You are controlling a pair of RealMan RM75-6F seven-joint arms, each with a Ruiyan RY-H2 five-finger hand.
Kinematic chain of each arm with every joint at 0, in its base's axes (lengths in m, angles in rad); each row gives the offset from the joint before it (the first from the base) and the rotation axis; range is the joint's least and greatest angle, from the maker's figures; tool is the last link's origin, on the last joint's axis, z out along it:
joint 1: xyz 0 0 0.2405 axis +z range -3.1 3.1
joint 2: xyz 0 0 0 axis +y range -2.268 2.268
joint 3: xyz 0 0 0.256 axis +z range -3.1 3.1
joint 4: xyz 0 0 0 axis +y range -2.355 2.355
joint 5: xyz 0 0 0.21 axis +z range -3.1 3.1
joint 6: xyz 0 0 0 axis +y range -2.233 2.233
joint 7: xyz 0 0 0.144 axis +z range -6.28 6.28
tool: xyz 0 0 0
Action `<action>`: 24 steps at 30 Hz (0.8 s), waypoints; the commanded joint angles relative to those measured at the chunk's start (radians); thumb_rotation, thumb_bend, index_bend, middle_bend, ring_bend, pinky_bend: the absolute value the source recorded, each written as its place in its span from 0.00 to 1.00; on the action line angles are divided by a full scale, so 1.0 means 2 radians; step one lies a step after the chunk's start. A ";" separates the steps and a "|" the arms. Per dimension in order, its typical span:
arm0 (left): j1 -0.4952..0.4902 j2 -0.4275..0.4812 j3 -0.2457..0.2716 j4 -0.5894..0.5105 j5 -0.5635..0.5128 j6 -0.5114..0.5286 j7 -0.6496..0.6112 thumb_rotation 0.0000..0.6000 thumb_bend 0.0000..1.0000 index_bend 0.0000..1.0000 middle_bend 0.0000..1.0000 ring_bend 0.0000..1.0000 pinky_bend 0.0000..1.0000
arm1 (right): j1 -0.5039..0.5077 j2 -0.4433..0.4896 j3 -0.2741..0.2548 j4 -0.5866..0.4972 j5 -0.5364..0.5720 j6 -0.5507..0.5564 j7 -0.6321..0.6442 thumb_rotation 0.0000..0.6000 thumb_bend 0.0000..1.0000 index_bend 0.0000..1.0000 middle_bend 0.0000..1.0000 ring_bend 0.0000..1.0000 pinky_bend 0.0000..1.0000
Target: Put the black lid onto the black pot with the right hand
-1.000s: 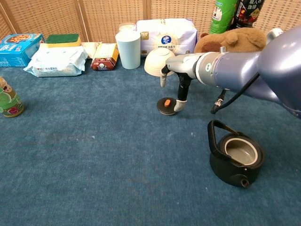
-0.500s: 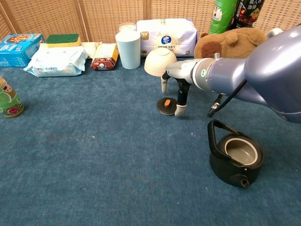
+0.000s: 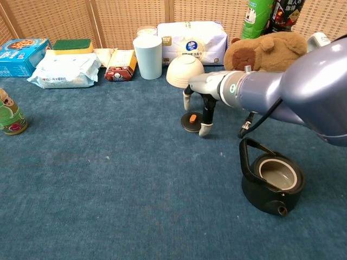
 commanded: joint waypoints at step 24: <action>0.000 0.000 0.001 -0.002 0.002 -0.002 0.003 1.00 0.08 0.00 0.00 0.00 0.00 | -0.008 0.042 0.015 -0.070 -0.031 0.030 0.019 1.00 0.19 0.46 0.11 0.08 0.00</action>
